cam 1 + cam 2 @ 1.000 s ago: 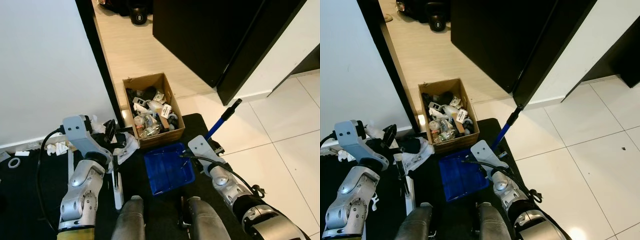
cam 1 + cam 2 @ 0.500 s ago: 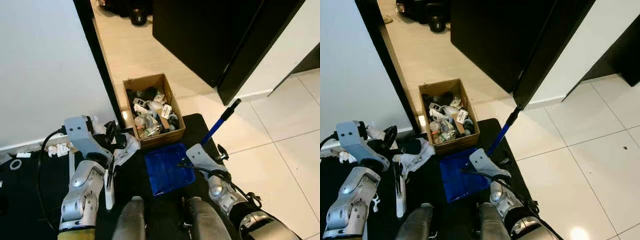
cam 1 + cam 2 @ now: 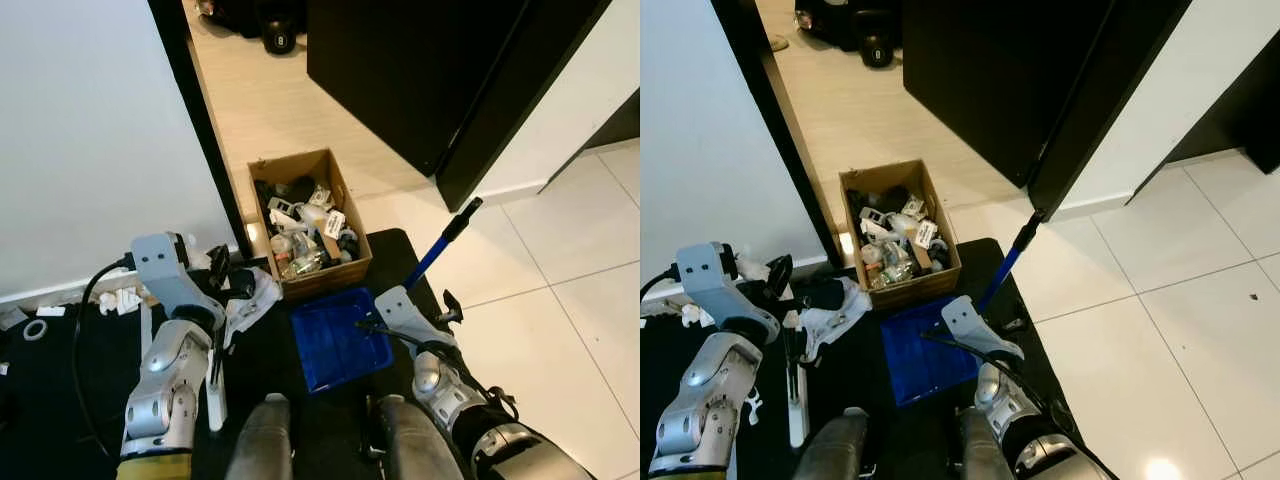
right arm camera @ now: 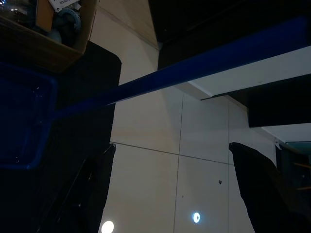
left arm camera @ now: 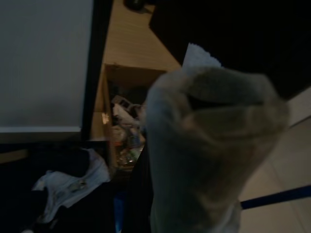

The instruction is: Sweep floor

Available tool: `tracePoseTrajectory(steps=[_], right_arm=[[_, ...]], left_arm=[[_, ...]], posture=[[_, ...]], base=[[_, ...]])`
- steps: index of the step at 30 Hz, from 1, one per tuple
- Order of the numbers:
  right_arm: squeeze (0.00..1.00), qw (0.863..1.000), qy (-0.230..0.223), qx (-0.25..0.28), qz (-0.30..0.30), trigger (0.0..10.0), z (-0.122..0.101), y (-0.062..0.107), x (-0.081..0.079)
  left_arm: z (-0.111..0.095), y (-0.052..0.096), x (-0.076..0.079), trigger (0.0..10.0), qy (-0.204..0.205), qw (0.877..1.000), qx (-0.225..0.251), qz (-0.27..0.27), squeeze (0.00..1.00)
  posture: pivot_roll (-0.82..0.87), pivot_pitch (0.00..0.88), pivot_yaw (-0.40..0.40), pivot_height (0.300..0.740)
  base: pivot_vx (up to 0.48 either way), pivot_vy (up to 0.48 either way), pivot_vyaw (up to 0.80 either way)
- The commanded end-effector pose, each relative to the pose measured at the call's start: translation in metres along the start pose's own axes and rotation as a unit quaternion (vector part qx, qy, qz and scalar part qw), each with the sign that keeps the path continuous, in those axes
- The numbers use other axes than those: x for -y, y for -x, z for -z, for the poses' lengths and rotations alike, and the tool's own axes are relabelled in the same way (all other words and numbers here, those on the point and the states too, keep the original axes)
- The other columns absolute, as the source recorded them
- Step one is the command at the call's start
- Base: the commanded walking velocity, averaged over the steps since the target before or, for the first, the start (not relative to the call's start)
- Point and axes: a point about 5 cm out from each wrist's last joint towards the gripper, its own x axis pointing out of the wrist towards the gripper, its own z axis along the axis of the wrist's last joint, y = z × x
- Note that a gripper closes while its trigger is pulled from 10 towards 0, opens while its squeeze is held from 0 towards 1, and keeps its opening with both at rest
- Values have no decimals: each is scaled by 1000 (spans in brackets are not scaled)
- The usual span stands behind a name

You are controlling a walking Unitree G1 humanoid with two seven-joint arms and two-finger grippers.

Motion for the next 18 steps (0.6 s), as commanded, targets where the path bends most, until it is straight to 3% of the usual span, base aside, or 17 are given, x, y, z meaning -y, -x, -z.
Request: tracePoseTrajectory(steps=[1, 18], right_arm=[[0, 1000, 3, -21, -2, 10000, 9, 4, -3], [0, 1000, 4, -23, 0, 10000, 9, -1, 3]], left_arm=[[1, 1, -6, 10000, -12, 1000, -8, -18, 0], [-10, -3, 3, 10000, -14, 1000, 9, -12, 0]], posture=[[61, 183, -9, 740], [90, 201, -42, 740]], base=[[0, 0, 0], [0, 0, 0]])
